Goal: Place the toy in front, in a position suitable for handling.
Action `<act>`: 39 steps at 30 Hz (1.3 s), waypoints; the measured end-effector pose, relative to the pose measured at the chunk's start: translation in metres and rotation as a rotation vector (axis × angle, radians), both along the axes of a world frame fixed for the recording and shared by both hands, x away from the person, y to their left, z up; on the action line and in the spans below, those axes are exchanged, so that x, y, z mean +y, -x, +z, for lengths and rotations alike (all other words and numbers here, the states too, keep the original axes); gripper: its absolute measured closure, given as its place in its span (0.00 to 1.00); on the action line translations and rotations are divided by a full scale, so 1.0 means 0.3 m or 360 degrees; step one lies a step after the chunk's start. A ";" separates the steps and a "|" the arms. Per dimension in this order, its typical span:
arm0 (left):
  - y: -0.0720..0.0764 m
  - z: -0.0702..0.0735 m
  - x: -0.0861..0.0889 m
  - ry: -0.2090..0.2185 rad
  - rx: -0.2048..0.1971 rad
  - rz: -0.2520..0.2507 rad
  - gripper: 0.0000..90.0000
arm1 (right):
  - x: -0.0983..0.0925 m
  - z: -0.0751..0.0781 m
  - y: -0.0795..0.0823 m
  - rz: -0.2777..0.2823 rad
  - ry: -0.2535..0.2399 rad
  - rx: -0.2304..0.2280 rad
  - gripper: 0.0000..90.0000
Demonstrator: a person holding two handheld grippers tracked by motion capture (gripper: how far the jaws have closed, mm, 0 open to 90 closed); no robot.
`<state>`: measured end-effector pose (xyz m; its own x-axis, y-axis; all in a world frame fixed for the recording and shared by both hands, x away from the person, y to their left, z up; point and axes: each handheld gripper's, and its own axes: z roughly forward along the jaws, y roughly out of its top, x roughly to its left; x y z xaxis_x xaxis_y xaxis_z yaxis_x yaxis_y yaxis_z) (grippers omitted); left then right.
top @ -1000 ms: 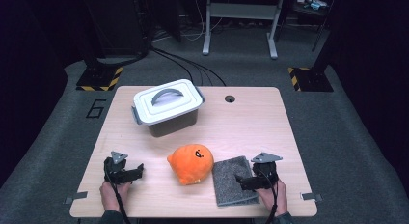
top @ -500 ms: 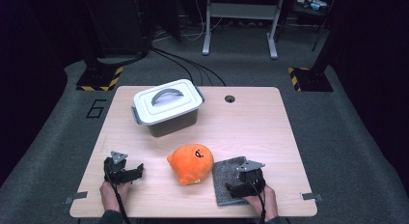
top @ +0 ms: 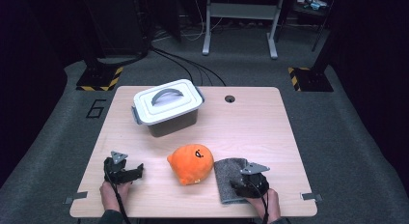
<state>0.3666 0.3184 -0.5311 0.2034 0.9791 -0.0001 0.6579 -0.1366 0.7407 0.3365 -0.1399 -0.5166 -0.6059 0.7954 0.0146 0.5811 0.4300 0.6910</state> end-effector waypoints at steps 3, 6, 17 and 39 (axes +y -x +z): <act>0.001 0.000 -0.001 -0.0009 -0.0003 0.0007 0.13 | -0.015 0.004 -0.004 0.0031 0.0014 -0.0015 0.62; 0.001 0.000 -0.001 -0.0009 -0.0004 0.0008 0.13 | -0.019 0.006 -0.003 0.0019 0.0010 -0.0014 0.70; 0.001 0.000 -0.001 -0.0006 -0.0002 0.0007 0.13 | -0.026 0.009 0.005 0.0012 -0.0068 -0.0045 0.81; 0.001 0.000 -0.001 -0.0009 -0.0007 0.0006 0.13 | -0.087 0.104 -0.003 -0.0006 -0.0146 -0.0152 0.82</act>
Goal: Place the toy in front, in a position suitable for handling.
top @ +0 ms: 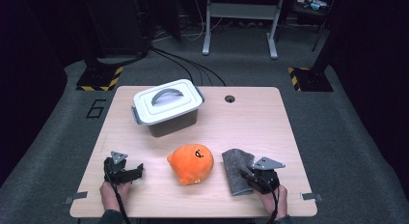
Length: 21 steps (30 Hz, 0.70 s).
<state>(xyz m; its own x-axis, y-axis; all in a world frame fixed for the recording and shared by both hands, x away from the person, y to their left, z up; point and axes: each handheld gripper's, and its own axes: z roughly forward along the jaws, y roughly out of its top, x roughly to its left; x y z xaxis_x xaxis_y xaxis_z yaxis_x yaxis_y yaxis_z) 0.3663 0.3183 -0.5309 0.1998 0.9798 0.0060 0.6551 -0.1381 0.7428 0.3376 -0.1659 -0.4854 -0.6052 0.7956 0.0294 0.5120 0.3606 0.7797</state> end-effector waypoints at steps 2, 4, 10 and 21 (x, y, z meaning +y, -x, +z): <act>0.000 0.000 0.000 0.0003 0.0004 -0.0001 0.14 | -0.010 0.012 -0.003 -0.0009 -0.0009 -0.0007 0.82; 0.000 0.000 0.000 0.0000 0.0000 -0.0001 0.13 | -0.020 0.020 -0.008 -0.0013 -0.0019 -0.0021 0.82; 0.000 0.000 0.000 0.0000 0.0000 0.0000 0.14 | -0.059 0.049 -0.031 -0.0049 -0.0024 -0.0044 0.82; 0.000 0.000 0.000 0.0000 0.0001 0.0001 0.13 | -0.172 0.071 -0.108 -0.0148 -0.0041 -0.0062 0.82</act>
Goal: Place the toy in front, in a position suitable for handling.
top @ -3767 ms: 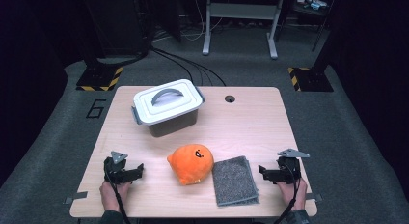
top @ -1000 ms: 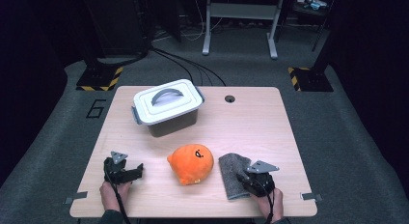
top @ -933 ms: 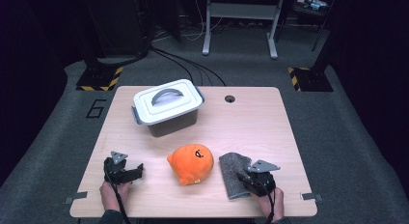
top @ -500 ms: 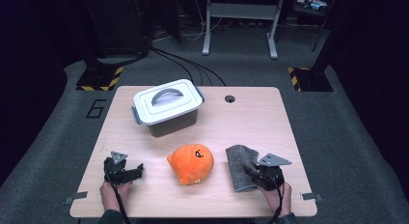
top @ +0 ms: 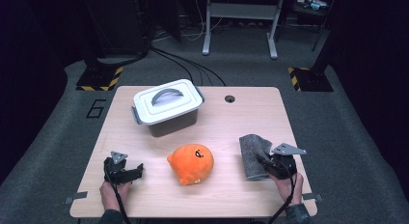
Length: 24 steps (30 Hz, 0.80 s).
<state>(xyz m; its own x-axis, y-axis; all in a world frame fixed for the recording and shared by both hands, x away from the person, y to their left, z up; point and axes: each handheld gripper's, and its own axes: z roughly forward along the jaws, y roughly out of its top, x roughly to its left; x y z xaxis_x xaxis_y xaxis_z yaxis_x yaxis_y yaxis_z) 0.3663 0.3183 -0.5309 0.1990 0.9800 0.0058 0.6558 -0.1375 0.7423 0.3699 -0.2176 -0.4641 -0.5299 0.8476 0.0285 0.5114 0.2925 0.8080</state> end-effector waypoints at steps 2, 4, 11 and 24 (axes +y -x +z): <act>0.000 0.000 -0.001 -0.0003 -0.0002 0.0000 0.13 | -0.024 0.003 -0.016 -0.0025 -0.0007 0.0006 0.82; 0.000 0.000 -0.001 -0.0003 -0.0002 0.0000 0.13 | -0.045 0.004 -0.031 -0.0029 -0.0010 0.0006 0.82; 0.000 0.000 -0.002 0.0000 -0.0002 0.0000 0.14 | -0.128 -0.003 -0.083 -0.0068 0.0031 0.0019 0.82; 0.000 0.000 -0.003 -0.0008 -0.0008 0.0001 0.14 | -0.214 -0.057 -0.152 -0.0160 -0.0008 0.0048 0.81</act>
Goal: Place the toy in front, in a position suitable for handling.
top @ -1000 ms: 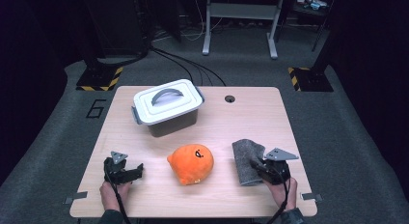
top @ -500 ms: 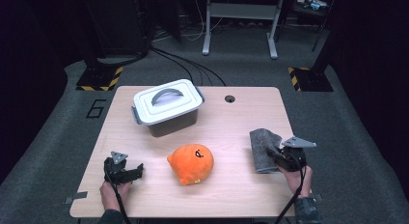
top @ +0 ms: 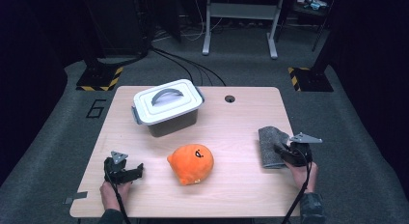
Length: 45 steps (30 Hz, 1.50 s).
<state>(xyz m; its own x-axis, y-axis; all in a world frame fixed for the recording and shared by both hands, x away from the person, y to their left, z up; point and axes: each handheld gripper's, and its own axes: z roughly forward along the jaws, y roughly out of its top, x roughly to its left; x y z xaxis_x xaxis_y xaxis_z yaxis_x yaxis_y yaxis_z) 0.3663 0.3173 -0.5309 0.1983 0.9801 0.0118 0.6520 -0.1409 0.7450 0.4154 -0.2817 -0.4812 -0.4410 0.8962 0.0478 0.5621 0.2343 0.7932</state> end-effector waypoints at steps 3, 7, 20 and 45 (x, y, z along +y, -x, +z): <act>0.000 0.000 -0.001 -0.0002 0.0000 0.0001 0.14 | -0.011 -0.018 -0.030 -0.0025 0.0042 0.0020 0.80; 0.001 -0.001 -0.004 -0.0015 -0.0012 0.0004 0.14 | -0.020 -0.042 -0.074 -0.0048 0.0061 0.0048 0.78; -0.002 0.000 0.000 0.0006 0.0008 0.0008 0.14 | -0.045 -0.035 -0.068 -0.0257 0.0052 0.0108 0.21; 0.050 0.028 0.001 0.0090 -0.0067 -0.0031 0.12 | -0.039 -0.141 0.237 -0.0319 0.0059 0.0140 0.00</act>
<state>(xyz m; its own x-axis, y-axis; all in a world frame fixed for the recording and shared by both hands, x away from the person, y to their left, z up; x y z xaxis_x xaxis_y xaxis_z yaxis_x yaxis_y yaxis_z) 0.3514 0.3177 -0.5226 0.2181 0.9753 -0.0349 0.6174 -0.1102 0.7789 0.3443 -0.2932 -0.5236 -0.2497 0.9674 0.0432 0.6668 0.1394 0.7320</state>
